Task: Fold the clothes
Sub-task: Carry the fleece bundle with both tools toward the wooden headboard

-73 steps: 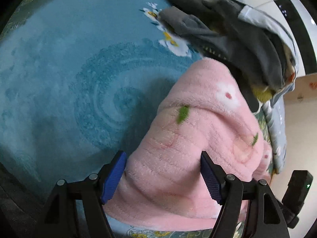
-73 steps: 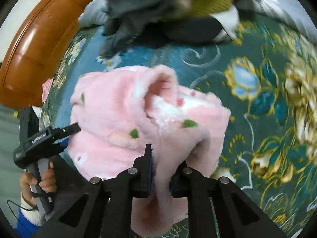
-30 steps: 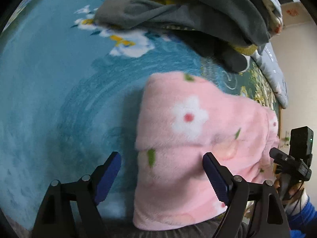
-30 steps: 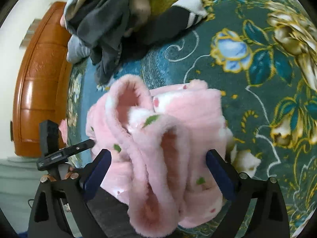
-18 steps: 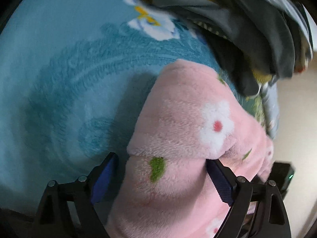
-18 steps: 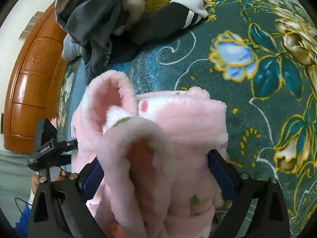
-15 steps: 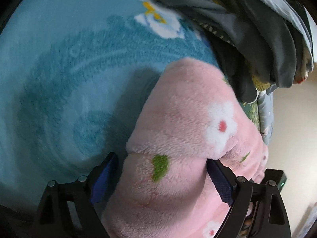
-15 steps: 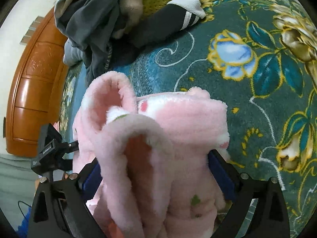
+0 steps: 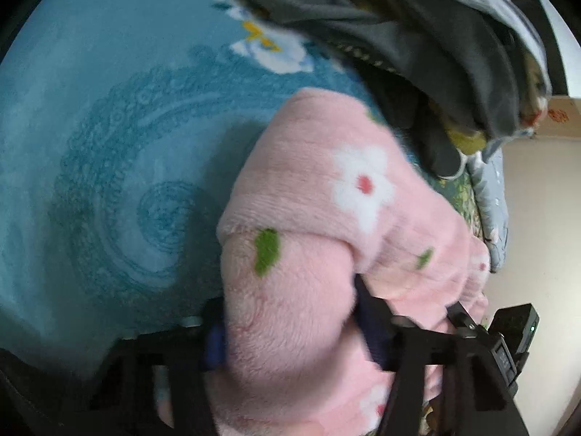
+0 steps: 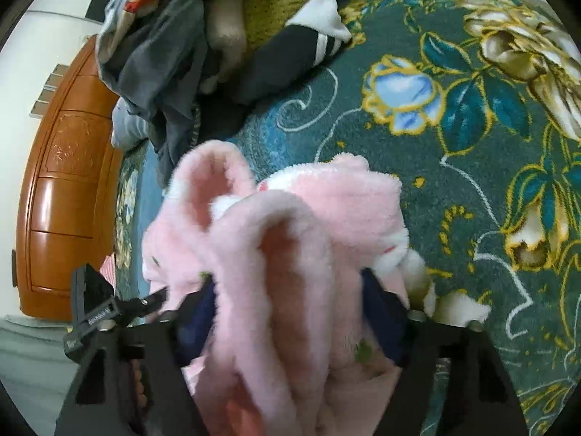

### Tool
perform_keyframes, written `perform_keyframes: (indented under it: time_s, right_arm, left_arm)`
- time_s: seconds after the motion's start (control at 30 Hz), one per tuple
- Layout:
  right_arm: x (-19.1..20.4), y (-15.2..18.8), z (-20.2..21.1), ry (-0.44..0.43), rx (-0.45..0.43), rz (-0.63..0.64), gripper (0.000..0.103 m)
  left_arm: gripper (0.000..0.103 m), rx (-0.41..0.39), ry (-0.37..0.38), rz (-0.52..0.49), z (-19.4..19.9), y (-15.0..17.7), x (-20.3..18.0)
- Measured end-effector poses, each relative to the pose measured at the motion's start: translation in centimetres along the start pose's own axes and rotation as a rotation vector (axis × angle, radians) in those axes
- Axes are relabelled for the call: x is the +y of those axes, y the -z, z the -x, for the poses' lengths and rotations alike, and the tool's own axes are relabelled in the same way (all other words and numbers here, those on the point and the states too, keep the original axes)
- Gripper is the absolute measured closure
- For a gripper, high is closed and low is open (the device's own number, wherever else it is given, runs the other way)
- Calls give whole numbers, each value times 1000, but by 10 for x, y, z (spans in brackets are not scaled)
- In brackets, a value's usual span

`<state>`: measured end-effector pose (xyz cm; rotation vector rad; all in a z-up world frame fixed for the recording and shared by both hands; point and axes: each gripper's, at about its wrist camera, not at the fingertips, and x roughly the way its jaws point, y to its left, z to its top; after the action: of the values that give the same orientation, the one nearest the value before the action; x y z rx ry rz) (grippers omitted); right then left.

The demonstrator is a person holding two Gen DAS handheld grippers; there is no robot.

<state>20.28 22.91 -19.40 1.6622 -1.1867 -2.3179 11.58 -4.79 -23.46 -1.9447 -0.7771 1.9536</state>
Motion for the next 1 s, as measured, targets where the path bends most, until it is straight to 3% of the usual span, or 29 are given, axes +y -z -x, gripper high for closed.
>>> perform_keyframes:
  time_s: [0.1,0.2,0.4,0.5,0.57,0.63,0.77,0.9,1.0]
  right_arm:
    - [6,3,7,2,-2,4,47]
    - [15,2,15,23,14,-2,51]
    - [69,-11,39,14,6,120,52]
    - [126,-16,47,34,0,298,52]
    - [168,-17,46,44,3,424,52]
    - [214,-19,37,1,18,515,52]
    - [303,-26,-6,-82,83,668,52]
    - [385,-21,-80,-131,206,786,52]
    - [448,-15,-141,-161,309,874,52]
  left_arm:
    - [56,-10,16,-14,4,5,-3]
    - [57,-39,86,1,13,8,-1]
    - [59,-112,214,0,39,5,-1]
    - [59,-174,326,44,62,2,13]
    - [59,-226,370,76,81,-1,31]
    - [59,-277,395,109,101,-6,51]
    - [59,-445,424,206,159,-18,114]
    - [59,-597,351,291,214,-31,184]
    - [59,-661,326,383,233,-42,230]
